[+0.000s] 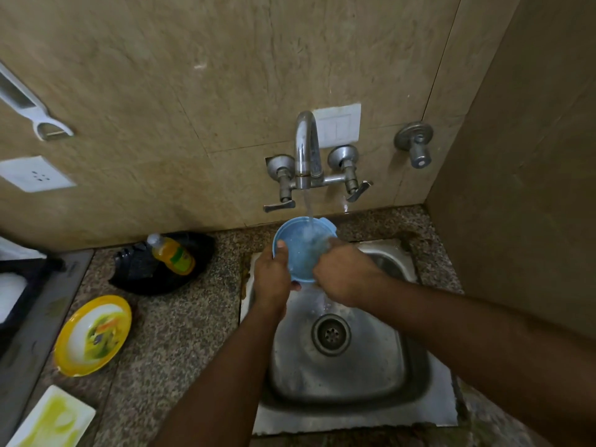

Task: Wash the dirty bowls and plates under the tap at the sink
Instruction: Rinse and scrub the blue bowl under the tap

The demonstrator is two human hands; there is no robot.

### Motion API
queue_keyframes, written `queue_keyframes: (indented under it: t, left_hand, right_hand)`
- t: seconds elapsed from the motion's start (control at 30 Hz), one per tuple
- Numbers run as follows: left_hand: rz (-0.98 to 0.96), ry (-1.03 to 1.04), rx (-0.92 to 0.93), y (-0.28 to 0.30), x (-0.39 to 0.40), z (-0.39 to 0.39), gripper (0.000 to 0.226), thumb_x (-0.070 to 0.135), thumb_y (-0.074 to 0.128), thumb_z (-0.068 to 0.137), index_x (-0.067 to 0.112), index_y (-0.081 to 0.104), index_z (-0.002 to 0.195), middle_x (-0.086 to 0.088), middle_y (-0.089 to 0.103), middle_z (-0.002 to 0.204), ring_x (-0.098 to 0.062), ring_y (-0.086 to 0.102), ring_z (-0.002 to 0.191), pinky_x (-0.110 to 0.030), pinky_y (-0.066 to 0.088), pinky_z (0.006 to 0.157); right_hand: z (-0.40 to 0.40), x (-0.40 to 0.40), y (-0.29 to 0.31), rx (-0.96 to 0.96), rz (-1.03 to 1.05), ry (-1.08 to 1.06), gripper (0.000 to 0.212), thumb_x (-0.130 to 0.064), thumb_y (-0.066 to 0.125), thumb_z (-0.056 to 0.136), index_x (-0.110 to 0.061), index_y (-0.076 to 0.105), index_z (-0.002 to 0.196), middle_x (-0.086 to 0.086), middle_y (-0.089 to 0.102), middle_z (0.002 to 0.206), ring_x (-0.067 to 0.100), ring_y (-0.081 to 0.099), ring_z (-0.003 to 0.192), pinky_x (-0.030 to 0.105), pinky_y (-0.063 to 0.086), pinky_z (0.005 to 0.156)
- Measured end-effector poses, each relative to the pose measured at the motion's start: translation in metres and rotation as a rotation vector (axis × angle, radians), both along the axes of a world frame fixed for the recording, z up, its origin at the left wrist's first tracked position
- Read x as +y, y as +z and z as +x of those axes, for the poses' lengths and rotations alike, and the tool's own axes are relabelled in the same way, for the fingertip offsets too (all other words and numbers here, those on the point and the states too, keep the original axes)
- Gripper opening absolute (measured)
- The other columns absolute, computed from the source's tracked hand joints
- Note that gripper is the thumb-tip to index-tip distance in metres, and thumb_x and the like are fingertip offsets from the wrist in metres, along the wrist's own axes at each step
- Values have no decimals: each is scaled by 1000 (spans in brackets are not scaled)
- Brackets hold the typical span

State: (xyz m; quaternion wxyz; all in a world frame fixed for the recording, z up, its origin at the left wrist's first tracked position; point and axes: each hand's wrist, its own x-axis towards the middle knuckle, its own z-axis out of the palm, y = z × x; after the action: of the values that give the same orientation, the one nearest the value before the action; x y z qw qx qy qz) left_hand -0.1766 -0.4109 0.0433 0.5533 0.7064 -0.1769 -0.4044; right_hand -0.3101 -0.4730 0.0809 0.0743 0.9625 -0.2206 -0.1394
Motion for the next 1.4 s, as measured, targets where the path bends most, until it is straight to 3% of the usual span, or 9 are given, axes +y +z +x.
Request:
queue_keyframes:
  t: [0.17, 0.37, 0.5, 0.8, 0.87, 0.97, 1.07, 1.23, 1.4]
  left_hand:
    - [-76, 62, -3, 8, -6, -2, 30, 39, 54, 105, 19, 70, 120, -11, 76, 108, -33, 76, 95, -61, 62, 76]
    - [-121, 173, 25, 8, -9, -3, 25, 32, 52, 106, 19, 72, 113, -11, 76, 108, -31, 75, 98, -56, 62, 87]
    - [-99, 187, -49, 5, -6, -4, 24, 31, 51, 107, 20, 71, 114, -9, 75, 108, -27, 74, 98, -50, 62, 85]
    - [322, -263, 88, 21, 2, 17, 36, -9, 48, 90, 8, 57, 121, -23, 67, 108, -39, 71, 84, -38, 60, 53]
    - [320, -239, 142, 23, -3, 21, 34, -7, 51, 92, 5, 58, 123, -24, 67, 108, -37, 70, 82, -38, 60, 52]
    - [273, -255, 191, 18, -1, 27, 24, 8, 60, 99, 7, 61, 123, -19, 71, 106, -35, 71, 82, -41, 62, 57]
    - [241, -263, 221, 7, 8, 25, 22, 29, 62, 102, 14, 65, 119, -13, 73, 105, -34, 73, 89, -49, 64, 68]
    - [313, -201, 92, -6, 6, 15, 25, 39, 70, 97, 15, 70, 102, -12, 73, 97, -30, 73, 79, -39, 61, 54]
    - [365, -175, -218, -13, -3, 9, 37, 43, 78, 89, 7, 73, 84, -14, 73, 83, -32, 74, 69, -43, 62, 49]
  right_hand:
    - [8, -15, -23, 124, -131, -68, 54, -46, 38, 102, -19, 54, 146, 8, 55, 150, 29, 24, 154, 55, -10, 125]
    - [22, 20, -19, -348, 220, -344, 21, -23, 59, 92, -20, 75, 106, 4, 75, 105, 23, 64, 109, 34, 48, 100]
    - [24, 28, -35, -718, 435, -371, 22, -20, 64, 80, -23, 81, 94, -1, 79, 90, 23, 69, 99, 36, 45, 108]
    - [-26, -44, -23, -57, -11, 239, 100, -91, 7, 85, -21, 76, 103, -1, 74, 112, 20, 67, 109, 55, 22, 119]
    - [-23, -51, -21, -140, 33, 213, 91, -90, 24, 84, -21, 74, 114, -1, 68, 130, 20, 62, 123, 54, 21, 121]
    - [-28, -45, -31, -647, 592, -4, 61, -50, 82, 72, -13, 74, 121, 5, 62, 143, 22, 51, 140, 44, 38, 118]
    - [-35, -26, -39, -1049, 945, -372, 48, -1, 78, 78, -9, 73, 125, 0, 47, 156, 8, 27, 153, 28, 41, 113]
    - [-7, -31, -36, -890, 625, -789, 42, -7, 60, 93, -15, 66, 133, 8, 68, 133, 26, 62, 124, 34, 48, 105]
    - [2, -45, -30, -746, 313, -829, 32, -32, 59, 99, -11, 81, 87, 8, 77, 85, 26, 72, 81, 29, 52, 74]
